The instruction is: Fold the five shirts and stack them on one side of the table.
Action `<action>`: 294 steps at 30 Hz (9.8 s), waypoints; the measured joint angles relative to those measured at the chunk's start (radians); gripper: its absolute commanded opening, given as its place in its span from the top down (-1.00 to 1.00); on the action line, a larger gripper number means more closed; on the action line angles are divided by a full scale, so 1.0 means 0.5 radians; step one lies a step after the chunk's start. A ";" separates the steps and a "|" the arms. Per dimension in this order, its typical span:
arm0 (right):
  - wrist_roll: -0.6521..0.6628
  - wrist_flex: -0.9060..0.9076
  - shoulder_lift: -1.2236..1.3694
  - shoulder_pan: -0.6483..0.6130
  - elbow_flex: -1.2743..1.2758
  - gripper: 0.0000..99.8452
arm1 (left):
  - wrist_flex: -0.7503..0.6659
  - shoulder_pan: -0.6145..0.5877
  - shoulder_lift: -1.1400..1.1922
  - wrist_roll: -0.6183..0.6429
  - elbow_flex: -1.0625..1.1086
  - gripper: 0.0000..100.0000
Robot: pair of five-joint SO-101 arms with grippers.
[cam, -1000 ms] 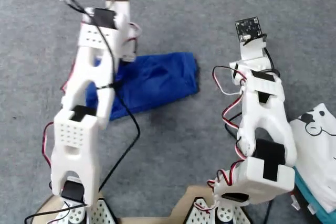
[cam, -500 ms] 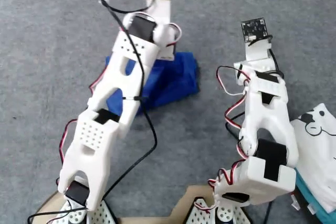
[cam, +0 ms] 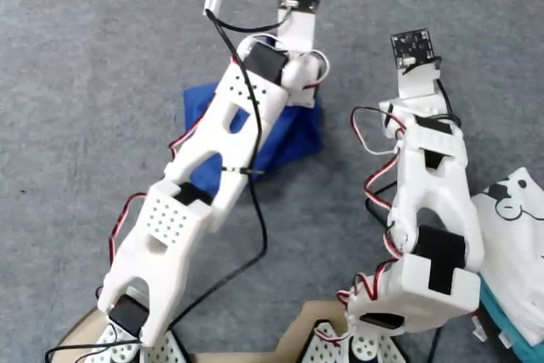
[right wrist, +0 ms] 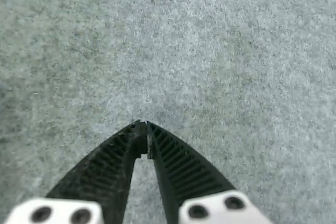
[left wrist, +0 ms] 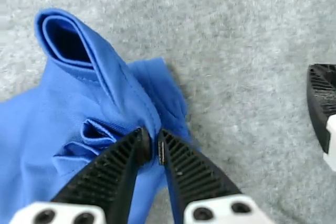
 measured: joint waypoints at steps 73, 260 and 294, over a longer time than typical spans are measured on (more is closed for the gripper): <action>0.506 2.796 2.170 -1.068 -3.888 0.99 | 0.420 -1.175 1.111 0.433 -0.988 0.96; 0.933 2.375 2.602 -0.786 -4.272 0.99 | 0.160 -0.945 0.706 0.786 -0.166 0.96; 0.359 2.661 1.083 -0.884 -2.409 0.99 | 0.310 -0.979 0.706 0.776 -0.512 0.69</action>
